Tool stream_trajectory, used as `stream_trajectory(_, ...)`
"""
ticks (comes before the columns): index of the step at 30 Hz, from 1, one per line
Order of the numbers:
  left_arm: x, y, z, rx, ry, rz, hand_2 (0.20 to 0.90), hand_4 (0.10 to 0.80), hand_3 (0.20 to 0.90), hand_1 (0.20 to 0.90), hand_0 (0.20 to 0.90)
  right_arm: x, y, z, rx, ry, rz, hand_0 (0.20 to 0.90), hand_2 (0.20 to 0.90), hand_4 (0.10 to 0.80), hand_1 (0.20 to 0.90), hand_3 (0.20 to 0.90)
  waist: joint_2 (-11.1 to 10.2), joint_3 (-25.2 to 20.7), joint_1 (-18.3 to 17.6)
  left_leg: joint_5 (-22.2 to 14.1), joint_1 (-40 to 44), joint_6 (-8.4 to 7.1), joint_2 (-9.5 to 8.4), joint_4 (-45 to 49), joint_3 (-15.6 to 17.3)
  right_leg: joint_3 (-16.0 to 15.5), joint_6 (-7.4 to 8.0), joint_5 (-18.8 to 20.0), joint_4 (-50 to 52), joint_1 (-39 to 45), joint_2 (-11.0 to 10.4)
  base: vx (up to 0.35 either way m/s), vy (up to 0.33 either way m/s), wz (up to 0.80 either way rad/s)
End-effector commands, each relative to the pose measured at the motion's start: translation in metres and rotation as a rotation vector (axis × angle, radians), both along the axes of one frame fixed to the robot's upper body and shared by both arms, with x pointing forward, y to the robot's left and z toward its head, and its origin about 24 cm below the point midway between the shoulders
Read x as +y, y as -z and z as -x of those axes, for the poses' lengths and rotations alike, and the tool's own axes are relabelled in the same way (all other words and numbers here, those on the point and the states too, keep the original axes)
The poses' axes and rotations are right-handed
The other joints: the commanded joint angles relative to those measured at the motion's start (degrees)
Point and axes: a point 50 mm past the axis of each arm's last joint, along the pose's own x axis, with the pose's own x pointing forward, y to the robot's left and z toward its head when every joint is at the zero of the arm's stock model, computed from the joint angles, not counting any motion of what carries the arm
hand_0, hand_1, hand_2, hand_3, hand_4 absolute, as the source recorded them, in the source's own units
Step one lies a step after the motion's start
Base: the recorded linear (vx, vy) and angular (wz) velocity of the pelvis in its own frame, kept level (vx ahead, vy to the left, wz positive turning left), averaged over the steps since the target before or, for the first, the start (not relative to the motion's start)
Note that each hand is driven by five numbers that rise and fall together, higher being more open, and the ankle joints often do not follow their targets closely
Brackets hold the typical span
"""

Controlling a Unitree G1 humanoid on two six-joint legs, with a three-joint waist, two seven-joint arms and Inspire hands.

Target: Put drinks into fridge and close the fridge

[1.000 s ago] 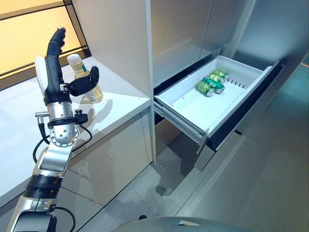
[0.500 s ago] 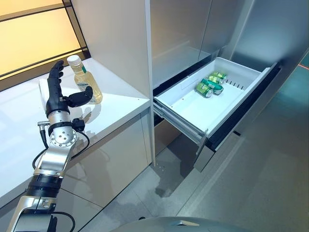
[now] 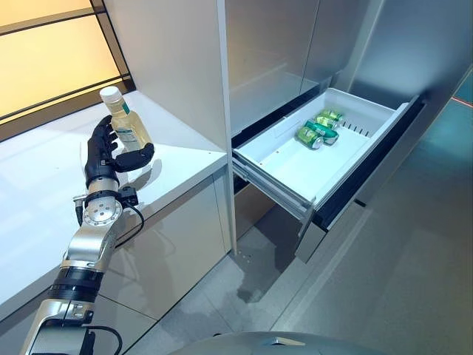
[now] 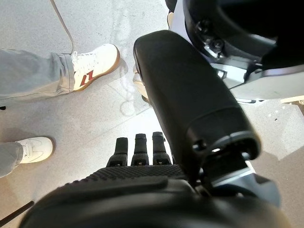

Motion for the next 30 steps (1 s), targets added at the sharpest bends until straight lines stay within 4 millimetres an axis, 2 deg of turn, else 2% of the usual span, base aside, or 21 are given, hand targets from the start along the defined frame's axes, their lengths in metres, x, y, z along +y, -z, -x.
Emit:
stream_trajectory(1,-0.009,-0.070,-0.030,-0.281,0.040,0.002,0.900,0.800,0.900,0.900,0.900,0.011,-0.003,-0.048,-0.137,-0.002,-0.047,0.900,0.900,0.800,0.900,0.900,0.3,-1.8,-0.3,-8.4,1.8,-0.18,-0.87,0.6,-2.3,4.0,5.86,-1.8,1.8,-1.4,-1.5,0.000,0.000,0.00)
stream_trajectory(13,0.001,-0.079,-0.036,-0.305,-0.038,-0.031,0.900,0.800,0.900,0.900,0.900,0.009,-0.003,-0.047,-0.126,-0.014,-0.047,0.900,0.900,0.800,0.900,0.900,0.4,-2.0,-1.1,-8.5,2.1,-0.20,-0.88,0.6,-1.9,4.4,5.95,-1.7,1.9,-1.5,-1.4,0.011,0.000,-0.01)
stream_trajectory(30,0.012,-0.087,-0.043,-0.386,-0.140,0.045,0.900,0.800,0.900,0.900,0.900,0.008,-0.003,-0.041,-0.105,-0.039,-0.043,0.900,0.900,0.800,0.900,0.900,0.4,-2.5,-2.5,-8.9,2.8,-0.23,-0.77,0.7,-1.2,5.5,5.87,-1.8,2.0,-1.3,-1.2,0.024,-0.003,-0.03)
